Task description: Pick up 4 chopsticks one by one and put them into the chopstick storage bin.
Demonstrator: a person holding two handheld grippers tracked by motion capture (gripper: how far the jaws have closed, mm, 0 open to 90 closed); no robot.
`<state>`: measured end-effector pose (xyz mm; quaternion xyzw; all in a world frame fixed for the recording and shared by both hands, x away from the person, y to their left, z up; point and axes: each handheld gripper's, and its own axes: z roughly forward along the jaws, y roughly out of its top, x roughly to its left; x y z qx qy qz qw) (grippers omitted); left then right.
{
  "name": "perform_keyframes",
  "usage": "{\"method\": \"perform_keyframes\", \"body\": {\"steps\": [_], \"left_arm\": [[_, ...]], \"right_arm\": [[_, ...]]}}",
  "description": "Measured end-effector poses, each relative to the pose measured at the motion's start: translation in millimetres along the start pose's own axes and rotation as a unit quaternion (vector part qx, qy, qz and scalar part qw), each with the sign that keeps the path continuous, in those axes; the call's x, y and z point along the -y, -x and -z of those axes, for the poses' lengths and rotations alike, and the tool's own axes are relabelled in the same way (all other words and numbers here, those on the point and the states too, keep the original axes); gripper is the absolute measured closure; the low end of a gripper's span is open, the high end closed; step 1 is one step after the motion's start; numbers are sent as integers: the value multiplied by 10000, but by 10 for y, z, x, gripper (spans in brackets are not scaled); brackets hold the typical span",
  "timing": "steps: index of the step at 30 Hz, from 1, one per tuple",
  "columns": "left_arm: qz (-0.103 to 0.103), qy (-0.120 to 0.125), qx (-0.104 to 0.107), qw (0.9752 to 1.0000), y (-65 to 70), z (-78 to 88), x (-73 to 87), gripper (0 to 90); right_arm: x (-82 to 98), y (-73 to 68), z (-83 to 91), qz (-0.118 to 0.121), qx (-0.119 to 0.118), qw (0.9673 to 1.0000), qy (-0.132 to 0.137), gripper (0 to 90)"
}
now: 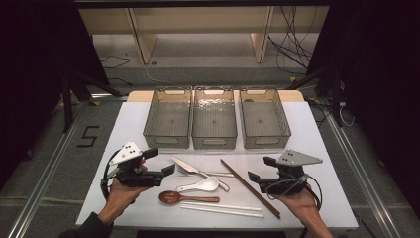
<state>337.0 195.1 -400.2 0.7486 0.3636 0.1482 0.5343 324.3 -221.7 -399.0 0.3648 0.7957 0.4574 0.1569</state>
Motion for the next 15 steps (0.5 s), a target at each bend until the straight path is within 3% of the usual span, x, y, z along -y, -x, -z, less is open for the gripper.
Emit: {"method": "perform_keyframes", "body": {"steps": [3, 5, 6, 8, 9, 11, 13, 14, 15], "left_arm": [[-52, -35, -29, 10000, 0, -5, -2, 120], [-62, -45, -37, 10000, 1, -8, -2, 120], [-65, -47, -45, 10000, 2, -9, -1, 120], [-81, -49, -60, 9999, -2, -9, -2, 120], [-85, -44, -68, 9999, -6, -10, -2, 120], [-61, -38, -91, 9999, -10, -11, -2, 120], [-62, -40, -101, 9999, -15, -11, -1, 120], [-61, -34, -104, 9999, -17, -11, -1, 120], [-65, -30, -108, 9999, -19, -9, -2, 120]], "right_arm": [[-29, 25, -38, 48, -74, 9998, -191, 269], [-79, 60, -101, 133, -21, 9986, -511, 280], [-79, 60, -101, 133, -21, 9986, -511, 280], [-118, 81, -153, 326, 159, 9953, -901, 295], [-118, 81, -153, 326, 159, 9953, -901, 295], [-140, 120, -223, 439, 243, 9892, -1377, 311], [-140, 131, -243, 461, 286, 9876, -1471, 321], [-129, 162, -301, 446, 300, 9829, -1763, 338], [-121, 171, -327, 451, 312, 9804, -1892, 340]]}}
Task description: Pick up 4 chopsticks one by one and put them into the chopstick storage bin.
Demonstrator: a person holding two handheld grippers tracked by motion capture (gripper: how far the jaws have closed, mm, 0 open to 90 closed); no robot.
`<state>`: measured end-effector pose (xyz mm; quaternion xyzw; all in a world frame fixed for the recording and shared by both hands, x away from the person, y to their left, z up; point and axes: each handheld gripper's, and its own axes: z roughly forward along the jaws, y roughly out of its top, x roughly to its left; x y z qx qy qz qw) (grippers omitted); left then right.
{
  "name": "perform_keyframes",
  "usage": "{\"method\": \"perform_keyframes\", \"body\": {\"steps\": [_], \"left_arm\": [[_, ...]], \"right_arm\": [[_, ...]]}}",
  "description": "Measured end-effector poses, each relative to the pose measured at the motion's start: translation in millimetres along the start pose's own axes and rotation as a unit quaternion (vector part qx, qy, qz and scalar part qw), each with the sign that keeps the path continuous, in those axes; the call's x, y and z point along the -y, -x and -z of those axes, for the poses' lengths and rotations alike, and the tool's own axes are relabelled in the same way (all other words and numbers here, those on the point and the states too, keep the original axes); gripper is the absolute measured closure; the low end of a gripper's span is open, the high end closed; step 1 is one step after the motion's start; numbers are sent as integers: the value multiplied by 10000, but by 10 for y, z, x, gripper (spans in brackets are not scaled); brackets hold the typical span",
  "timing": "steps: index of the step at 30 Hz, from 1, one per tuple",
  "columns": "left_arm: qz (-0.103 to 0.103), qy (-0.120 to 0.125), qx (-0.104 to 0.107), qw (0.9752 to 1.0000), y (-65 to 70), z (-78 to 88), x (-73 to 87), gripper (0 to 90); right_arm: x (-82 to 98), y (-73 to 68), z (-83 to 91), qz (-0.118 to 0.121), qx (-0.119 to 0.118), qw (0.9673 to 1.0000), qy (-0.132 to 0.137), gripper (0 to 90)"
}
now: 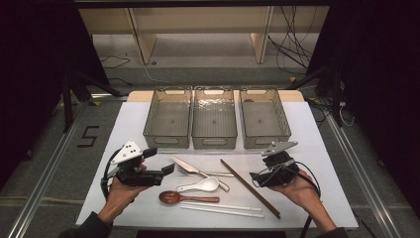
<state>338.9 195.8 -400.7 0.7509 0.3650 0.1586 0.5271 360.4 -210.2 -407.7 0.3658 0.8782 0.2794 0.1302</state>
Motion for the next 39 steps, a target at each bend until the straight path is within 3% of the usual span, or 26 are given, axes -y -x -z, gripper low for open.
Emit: {"method": "perform_keyframes", "body": {"steps": [2, 3, 4, 5, 6, 14, 24, 39], "left_arm": [[2, -5, -2, 10000, -3, 3, -1, 120], [-2, -6, -7, 10000, -5, 4, -1, 120], [-5, -8, -12, 10000, -7, 5, -2, 120], [-20, -14, -21, 10000, -9, 5, -3, 120], [-18, -17, -35, 10000, -9, 6, -3, 120], [-40, -34, -38, 10000, -13, 9, -6, 120], [-48, -49, -29, 10000, -13, 7, -5, 120], [-43, -56, -34, 10000, -19, 9, -6, 120]], "right_arm": [[3, 4, -64, 33, -2, 9996, -263, 349], [3, 4, -64, 33, -2, 9996, -263, 349], [13, 1, -127, 21, -33, 9985, -543, 354], [13, 1, -127, 21, -33, 9985, -543, 354], [31, -9, -185, 5, -55, 9970, -778, 364], [102, -32, -308, -13, -88, 9917, -1286, 395], [160, -41, -383, 5, -85, 9860, -1668, 449], [201, -40, -418, -43, -301, 9804, -1946, 550]]}}
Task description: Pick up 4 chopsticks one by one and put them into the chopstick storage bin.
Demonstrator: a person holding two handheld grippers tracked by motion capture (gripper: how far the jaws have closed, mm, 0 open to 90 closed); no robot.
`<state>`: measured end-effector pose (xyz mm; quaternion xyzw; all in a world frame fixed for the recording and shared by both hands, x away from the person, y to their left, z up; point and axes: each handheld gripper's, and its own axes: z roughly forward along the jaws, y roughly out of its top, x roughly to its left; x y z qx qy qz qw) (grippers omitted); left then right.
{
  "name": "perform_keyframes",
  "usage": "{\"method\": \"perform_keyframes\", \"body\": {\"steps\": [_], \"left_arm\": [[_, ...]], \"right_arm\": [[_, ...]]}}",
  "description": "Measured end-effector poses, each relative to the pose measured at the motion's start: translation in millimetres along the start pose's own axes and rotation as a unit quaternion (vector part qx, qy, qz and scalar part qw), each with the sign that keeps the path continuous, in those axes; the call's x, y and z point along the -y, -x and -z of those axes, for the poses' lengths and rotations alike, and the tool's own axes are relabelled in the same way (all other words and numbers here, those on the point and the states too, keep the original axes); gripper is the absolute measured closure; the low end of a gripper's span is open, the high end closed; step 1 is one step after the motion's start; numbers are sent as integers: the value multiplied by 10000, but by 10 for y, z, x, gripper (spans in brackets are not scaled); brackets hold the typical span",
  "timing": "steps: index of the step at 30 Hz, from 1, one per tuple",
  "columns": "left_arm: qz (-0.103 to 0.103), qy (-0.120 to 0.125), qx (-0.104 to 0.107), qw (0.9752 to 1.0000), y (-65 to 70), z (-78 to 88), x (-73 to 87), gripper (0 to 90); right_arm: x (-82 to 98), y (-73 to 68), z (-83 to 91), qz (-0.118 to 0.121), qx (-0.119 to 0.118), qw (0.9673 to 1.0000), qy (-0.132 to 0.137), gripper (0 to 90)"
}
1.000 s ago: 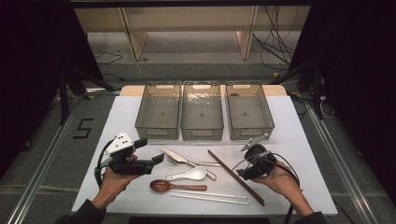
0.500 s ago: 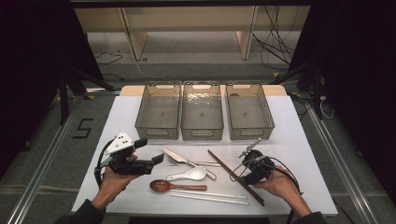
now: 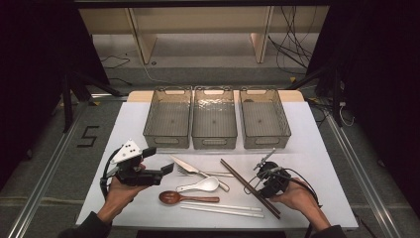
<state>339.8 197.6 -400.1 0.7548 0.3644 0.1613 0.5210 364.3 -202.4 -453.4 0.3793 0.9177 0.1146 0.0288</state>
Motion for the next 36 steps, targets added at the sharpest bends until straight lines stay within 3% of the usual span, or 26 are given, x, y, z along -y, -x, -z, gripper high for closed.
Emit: {"method": "perform_keyframes", "body": {"steps": [11, 21, 27, 31, 36], "left_arm": [[-3, 2, -2, 10000, -2, -1, 1, 120], [-10, 0, -6, 10000, -1, -3, 2, 120], [-2, -6, -8, 10000, -1, -10, 1, 120], [94, -47, 84, 9999, -10, -29, -2, 120], [16, -271, 205, 9994, 8, -92, -21, 124]], "right_arm": [[26, 31, 9, 66, 131, 9994, -299, 754], [26, 71, 9, 21, 133, 9991, -398, 847], [45, 102, 52, 100, 170, 9994, -295, 851], [40, 91, 163, 248, 189, 9995, -47, 851], [-23, -47, 291, 605, 197, 9976, 255, 851]]}}
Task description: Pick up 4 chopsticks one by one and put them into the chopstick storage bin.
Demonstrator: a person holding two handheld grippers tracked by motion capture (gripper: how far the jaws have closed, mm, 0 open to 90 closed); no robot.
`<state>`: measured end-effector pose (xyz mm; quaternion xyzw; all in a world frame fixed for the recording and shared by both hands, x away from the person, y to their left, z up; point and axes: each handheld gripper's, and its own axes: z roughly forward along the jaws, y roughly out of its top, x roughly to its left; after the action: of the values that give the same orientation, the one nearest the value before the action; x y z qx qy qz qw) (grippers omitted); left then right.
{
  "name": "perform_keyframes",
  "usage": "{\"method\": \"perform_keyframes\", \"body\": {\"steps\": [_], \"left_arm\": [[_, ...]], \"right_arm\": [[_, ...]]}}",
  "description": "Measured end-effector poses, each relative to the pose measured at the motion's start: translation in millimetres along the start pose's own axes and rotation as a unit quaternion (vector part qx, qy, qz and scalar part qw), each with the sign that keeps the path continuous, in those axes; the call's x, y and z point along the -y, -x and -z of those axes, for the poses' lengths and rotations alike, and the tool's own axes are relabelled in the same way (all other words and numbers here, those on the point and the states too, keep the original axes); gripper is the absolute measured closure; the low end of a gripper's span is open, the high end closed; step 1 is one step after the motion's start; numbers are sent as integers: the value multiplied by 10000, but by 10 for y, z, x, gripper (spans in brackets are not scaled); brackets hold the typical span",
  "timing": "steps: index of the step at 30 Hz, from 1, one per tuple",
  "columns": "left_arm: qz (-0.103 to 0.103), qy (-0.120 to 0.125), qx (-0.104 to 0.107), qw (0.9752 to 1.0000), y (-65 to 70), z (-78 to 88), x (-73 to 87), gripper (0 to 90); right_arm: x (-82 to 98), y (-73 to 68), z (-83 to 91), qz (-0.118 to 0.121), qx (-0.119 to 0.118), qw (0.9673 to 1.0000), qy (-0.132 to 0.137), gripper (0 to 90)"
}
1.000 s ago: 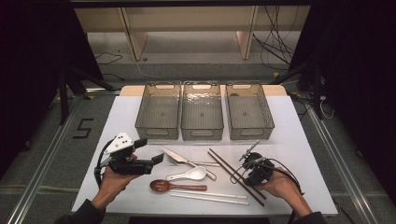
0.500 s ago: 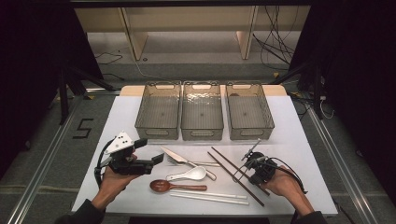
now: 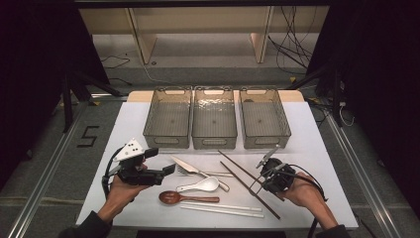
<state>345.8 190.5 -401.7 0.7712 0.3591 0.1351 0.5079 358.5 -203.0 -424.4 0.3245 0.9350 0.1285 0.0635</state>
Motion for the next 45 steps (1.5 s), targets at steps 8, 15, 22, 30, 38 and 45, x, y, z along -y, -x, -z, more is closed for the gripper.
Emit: {"method": "perform_keyframes", "body": {"steps": [8, 15, 22, 30, 38, 45], "left_arm": [[-384, -568, 265, 9973, 112, -166, -104, 148], [-772, -1060, 688, 9890, 261, -324, -188, 202], [-1293, -1522, 867, 9760, 392, -503, -240, 220], [-1762, -2085, 872, 9581, 427, -573, -270, 299], [-2217, -2379, 933, 9410, 506, -625, -217, 365], [-2427, -2625, 958, 9290, 549, -674, -163, 461]], "right_arm": [[-143, -200, 71, 600, -87, 9981, 78, 851], [-274, -340, 127, 1154, -161, 9931, 159, 851], [-357, -457, 146, 1434, -165, 9894, 140, 850], [-433, -551, 177, 1758, -180, 9841, 161, 851], [-457, -624, 171, 1927, -208, 9809, 144, 850], [-471, -669, 174, 2202, -231, 9751, 94, 850]]}}
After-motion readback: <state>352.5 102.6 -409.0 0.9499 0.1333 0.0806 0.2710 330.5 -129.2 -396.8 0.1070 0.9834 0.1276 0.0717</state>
